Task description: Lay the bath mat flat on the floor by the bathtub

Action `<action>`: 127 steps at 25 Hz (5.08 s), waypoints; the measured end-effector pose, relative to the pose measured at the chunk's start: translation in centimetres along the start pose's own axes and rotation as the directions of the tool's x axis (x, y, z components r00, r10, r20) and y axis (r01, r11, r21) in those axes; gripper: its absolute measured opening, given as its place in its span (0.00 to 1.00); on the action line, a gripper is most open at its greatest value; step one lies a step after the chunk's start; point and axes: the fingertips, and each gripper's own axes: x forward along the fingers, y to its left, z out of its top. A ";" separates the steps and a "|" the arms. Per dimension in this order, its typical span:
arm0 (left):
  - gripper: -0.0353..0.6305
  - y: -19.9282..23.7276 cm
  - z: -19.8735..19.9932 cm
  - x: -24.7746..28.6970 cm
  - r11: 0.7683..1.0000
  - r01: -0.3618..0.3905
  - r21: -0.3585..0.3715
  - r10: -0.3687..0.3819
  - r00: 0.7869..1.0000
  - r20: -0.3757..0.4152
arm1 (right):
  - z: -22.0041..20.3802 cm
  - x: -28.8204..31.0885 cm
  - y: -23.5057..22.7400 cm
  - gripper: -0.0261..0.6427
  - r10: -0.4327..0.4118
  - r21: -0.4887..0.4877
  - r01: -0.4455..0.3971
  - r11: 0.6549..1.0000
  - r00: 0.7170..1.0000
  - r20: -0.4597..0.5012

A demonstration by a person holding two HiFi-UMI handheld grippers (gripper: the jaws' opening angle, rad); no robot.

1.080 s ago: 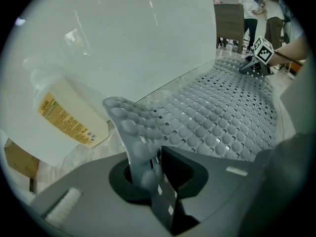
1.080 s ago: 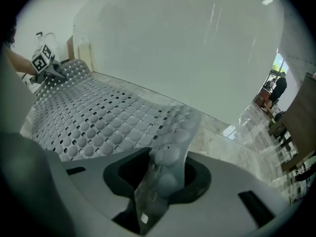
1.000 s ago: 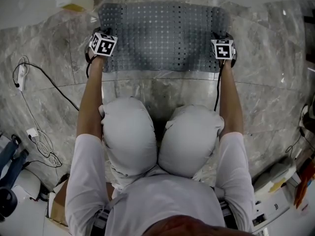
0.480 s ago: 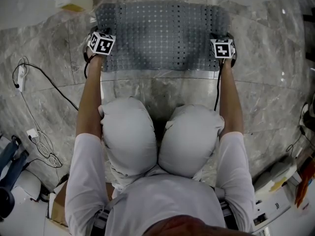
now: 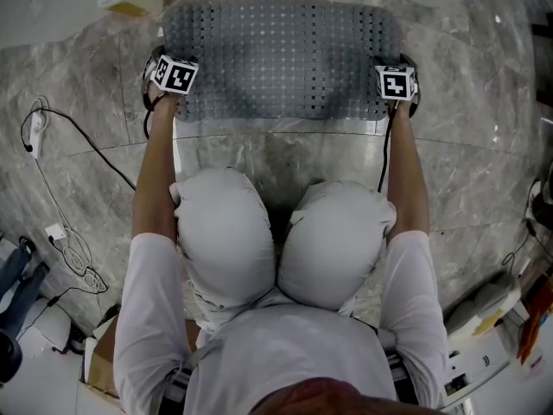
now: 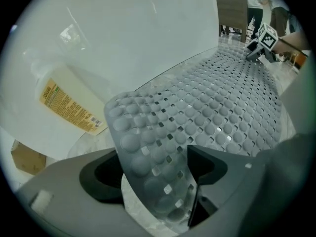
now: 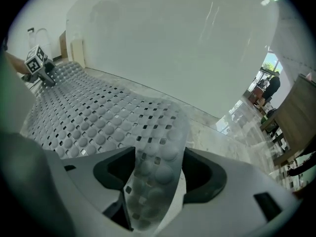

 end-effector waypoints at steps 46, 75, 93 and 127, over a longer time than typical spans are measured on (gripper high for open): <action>0.58 0.8 11.6 -22.5 0.956 0.158 -0.248 0.047 0.752 0.657 | 16.6 -21.3 6.6 0.32 0.256 0.127 -0.400 0.907 0.768 0.587; 0.34 1.1 22.1 -44.3 0.991 0.075 -0.115 0.063 0.499 0.865 | 27.1 -40.6 7.0 0.10 0.290 -0.148 -0.288 0.946 0.549 0.784; 0.12 5.5 32.7 -76.0 0.977 0.163 -0.139 0.039 0.501 0.865 | 39.8 -70.0 0.1 0.04 0.273 -0.074 -0.338 0.938 0.591 0.759; 0.05 7.3 35.1 -112.7 0.964 0.261 -0.058 -0.060 0.424 0.903 | 48.0 -107.7 -2.0 0.04 0.209 -0.103 -0.232 0.967 0.497 0.842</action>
